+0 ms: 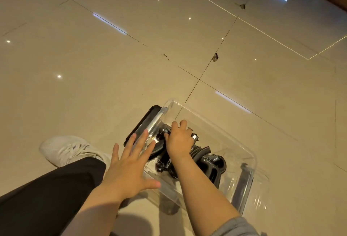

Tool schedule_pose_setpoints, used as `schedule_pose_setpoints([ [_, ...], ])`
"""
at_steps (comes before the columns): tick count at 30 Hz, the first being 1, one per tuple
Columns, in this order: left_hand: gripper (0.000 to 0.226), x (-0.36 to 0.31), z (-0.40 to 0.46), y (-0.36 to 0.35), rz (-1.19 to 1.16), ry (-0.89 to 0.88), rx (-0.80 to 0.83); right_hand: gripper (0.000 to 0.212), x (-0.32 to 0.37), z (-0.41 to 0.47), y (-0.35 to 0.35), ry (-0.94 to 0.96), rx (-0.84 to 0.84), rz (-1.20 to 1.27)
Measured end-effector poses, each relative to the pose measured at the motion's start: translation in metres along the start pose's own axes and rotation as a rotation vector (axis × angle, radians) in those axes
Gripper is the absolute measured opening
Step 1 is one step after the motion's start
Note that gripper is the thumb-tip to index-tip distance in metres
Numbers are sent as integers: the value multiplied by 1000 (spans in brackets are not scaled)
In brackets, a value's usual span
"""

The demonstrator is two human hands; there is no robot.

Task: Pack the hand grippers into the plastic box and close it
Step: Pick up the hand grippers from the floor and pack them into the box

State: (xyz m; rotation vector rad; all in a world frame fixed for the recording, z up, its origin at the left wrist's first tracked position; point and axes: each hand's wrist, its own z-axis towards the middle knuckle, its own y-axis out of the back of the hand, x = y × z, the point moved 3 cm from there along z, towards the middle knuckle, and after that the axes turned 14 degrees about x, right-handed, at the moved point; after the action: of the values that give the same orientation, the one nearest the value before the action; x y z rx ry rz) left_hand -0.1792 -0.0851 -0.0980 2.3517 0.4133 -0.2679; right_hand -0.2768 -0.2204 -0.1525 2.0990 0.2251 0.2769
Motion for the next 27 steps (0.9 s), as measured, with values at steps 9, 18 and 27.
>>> schedule_pose_setpoints([
  [9,116,-2,2,6,58,-8,163,40,-14,-28,-20,519,6,-1],
  [18,116,-6,-6,9,83,43,158,46,-3,-31,-29,526,138,-355],
  [27,98,-7,-2,6,128,107,149,42,4,-14,-24,438,164,-439],
])
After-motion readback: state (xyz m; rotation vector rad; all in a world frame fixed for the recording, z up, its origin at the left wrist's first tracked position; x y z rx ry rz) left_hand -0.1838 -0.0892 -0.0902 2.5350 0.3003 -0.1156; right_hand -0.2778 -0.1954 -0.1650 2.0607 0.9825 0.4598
